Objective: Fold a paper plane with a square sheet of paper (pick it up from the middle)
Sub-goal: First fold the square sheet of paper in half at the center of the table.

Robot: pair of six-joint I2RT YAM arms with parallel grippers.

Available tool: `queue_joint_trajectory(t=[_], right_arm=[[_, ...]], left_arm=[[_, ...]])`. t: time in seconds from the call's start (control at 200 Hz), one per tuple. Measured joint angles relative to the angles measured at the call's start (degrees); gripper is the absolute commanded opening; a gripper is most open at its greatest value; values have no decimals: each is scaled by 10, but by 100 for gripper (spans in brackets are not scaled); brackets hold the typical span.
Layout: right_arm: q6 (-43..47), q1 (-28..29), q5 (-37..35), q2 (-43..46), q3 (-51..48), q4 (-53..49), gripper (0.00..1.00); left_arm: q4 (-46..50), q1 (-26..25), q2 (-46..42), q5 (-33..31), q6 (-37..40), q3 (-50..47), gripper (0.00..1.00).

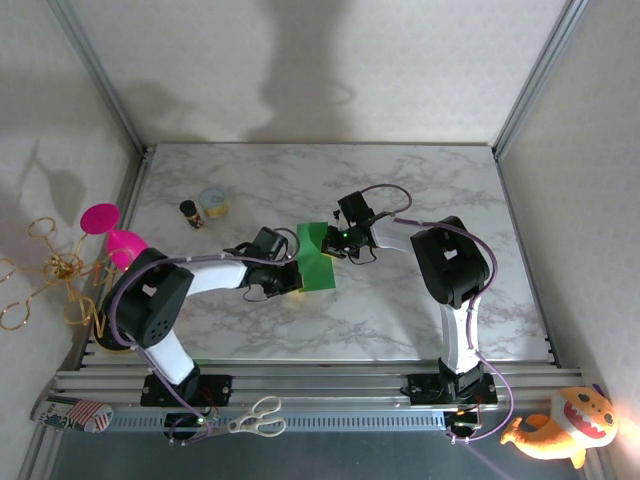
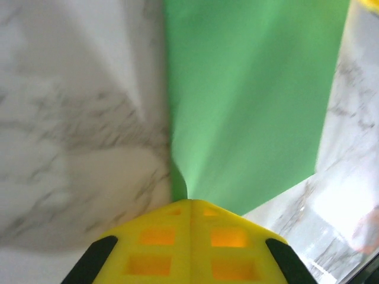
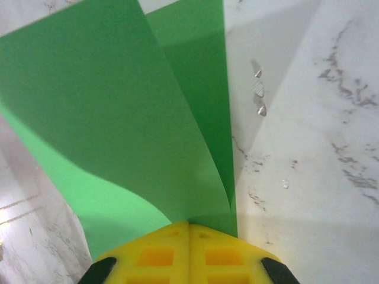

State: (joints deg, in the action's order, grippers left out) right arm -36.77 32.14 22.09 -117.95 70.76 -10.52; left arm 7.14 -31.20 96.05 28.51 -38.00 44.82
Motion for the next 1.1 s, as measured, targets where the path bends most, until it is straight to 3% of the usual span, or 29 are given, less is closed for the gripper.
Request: queue_joint_trajectory(t=[0.175, 0.275, 0.451, 0.656, 0.866, 1.097], right_arm=[[0, 0, 0, 0, 0, 0, 3], [0, 0, 0, 0, 0, 0, 2], [2, 0, 0, 0, 0, 0, 2], [2, 0, 0, 0, -2, 2, 2], [2, 0, 0, 0, -3, 4, 2], [2, 1, -8, 0, -4, 10, 2]], left_arm=[[99, -2, -23, -9, 20, 20, 0], [109, 4, -27, -15, 15, 58, 0], [60, 21, -10, -28, -16, 131, 0], [5, 24, 96, -30, -27, 208, 0], [-10, 37, 155, -30, -24, 210, 0], [-68, 70, 163, -6, -23, 175, 0]])
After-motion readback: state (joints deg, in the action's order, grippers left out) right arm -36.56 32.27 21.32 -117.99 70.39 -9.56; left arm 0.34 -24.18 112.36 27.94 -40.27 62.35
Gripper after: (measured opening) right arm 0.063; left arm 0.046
